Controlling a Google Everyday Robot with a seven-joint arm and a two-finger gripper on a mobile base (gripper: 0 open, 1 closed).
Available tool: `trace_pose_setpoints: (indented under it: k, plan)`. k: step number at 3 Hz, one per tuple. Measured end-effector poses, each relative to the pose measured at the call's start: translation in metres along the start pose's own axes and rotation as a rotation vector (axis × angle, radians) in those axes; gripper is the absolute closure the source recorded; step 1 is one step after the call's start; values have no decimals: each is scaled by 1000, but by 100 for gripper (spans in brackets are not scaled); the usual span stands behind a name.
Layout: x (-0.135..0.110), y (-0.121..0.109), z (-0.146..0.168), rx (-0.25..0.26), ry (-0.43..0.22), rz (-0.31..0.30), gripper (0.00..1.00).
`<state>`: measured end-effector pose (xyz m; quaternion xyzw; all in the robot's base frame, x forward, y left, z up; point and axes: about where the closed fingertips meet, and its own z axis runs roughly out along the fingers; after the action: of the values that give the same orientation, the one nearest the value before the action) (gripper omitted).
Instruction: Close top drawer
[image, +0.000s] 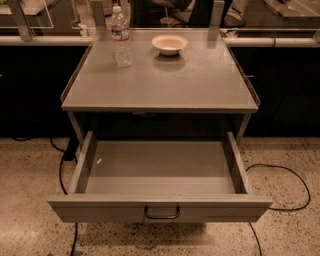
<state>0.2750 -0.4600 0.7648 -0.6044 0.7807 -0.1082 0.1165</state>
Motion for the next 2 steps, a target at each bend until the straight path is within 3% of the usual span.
trace_pose_setpoints:
  k: [2]
  plan:
    - [-28,47,-3,-20,-15,-81,0]
